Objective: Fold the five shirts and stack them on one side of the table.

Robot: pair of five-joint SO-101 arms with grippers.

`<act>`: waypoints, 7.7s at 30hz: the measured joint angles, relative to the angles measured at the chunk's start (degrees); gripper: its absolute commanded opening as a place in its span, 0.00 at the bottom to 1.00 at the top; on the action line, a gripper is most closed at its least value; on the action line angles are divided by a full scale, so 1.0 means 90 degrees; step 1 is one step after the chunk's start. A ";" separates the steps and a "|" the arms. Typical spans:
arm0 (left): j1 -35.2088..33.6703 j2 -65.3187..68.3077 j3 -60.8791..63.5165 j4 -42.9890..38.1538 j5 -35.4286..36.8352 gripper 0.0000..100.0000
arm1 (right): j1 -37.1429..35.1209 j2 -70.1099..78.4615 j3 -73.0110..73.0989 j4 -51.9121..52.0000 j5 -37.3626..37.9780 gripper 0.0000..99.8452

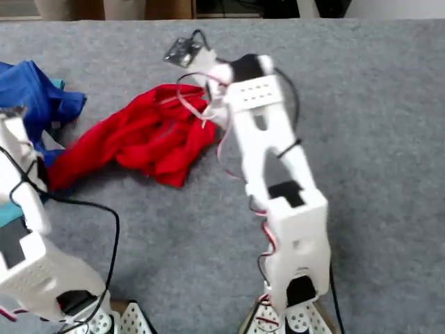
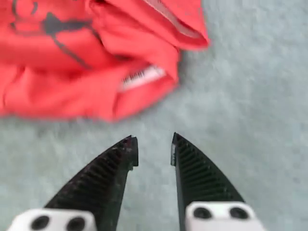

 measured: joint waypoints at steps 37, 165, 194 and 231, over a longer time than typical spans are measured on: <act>-0.0068 -0.4835 0.4650 -0.1455 -0.0020 0.02 | -0.0244 -0.0518 0.1182 0.1973 -0.0977 0.00; 0.0176 -0.4845 0.2510 0.1231 0.0576 0.02 | 0.0332 -0.9426 1.1731 -0.3585 0.4024 0.15; 0.0176 -0.4845 0.2510 0.1231 0.0576 0.02 | 0.0332 -0.8342 1.1438 -0.3985 0.4005 0.00; 0.1944 -0.6886 -0.4259 0.0908 0.1201 0.02 | 0.3741 -1.1468 0.3937 -0.2237 0.0625 0.00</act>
